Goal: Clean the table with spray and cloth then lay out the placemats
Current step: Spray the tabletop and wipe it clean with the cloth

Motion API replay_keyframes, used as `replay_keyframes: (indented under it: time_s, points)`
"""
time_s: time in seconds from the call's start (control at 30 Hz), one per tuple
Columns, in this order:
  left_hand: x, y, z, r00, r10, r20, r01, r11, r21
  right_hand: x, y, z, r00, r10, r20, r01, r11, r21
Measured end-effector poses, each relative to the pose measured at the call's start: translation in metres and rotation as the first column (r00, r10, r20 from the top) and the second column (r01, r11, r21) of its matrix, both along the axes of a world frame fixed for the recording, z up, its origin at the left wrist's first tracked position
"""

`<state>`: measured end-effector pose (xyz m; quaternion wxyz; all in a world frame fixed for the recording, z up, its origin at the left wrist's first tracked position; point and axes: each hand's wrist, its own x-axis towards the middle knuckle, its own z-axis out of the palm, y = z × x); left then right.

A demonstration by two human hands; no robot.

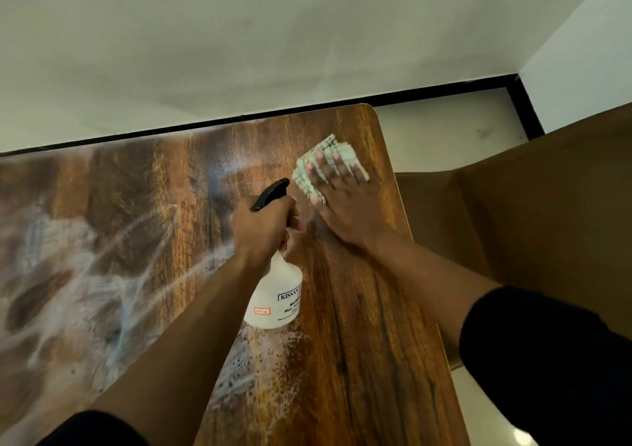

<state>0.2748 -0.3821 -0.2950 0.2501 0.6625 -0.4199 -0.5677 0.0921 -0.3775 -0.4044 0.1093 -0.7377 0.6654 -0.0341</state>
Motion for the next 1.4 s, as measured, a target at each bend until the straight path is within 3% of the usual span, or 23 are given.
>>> replay_keyframes:
  time_s: [0.1, 0.2, 0.37, 0.5, 0.67, 0.9, 1.03, 1.1, 1.23, 1.4]
  points:
    - [0.004, 0.001, 0.000, 1.000, 0.023, -0.001, -0.023, 0.999, 0.026, -0.005, 0.039, 0.001, 0.983, 0.185, -0.017, -0.184, 0.983, 0.013]
    - [0.016, -0.004, -0.003, 1.000, 0.028, 0.012, -0.029, 0.998, 0.062, -0.032, 0.052, 0.004, 0.974, 0.227, -0.027, -0.226, 0.973, 0.042]
    - [0.039, -0.026, 0.005, 1.000, 0.024, -0.007, -0.024, 0.999, 0.030, -0.060, 0.006, 0.010, 0.999, -0.049, -0.001, 0.049, 0.993, 0.103]
    - [0.056, -0.049, 0.011, 0.999, 0.009, -0.032, -0.009, 1.000, -0.008, -0.049, -0.059, 0.020, 0.955, -0.295, 0.016, 0.290, 0.946, 0.143]
    - [0.082, -0.076, 0.004, 1.000, -0.018, -0.025, 0.017, 1.000, -0.006, 0.018, -0.126, 0.022, 0.909, -0.413, 0.054, 0.396, 0.897, 0.196]
    - [0.124, -0.104, -0.010, 0.997, 0.082, 0.005, -0.082, 0.997, -0.001, 0.139, -0.145, 0.019, 0.996, -0.064, 0.062, 0.056, 0.990, 0.127]
    - [0.149, -0.111, -0.006, 0.995, 0.104, 0.001, -0.104, 0.994, 0.016, 0.150, -0.097, 0.010, 0.988, 0.146, 0.040, -0.149, 0.985, 0.090]
    - [0.161, -0.115, -0.004, 0.995, 0.104, 0.007, -0.104, 0.994, 0.022, 0.139, -0.072, 0.009, 0.984, 0.175, 0.027, -0.176, 0.981, 0.080]
    - [0.180, -0.124, -0.005, 0.990, 0.141, -0.020, -0.140, 0.990, 0.034, 0.109, -0.067, 0.012, 1.000, -0.018, 0.024, 0.016, 0.997, 0.074]
    - [0.192, -0.130, -0.008, 0.981, 0.191, -0.035, -0.190, 0.981, 0.031, 0.129, -0.131, 0.013, 0.943, -0.331, 0.043, 0.326, 0.941, 0.093]
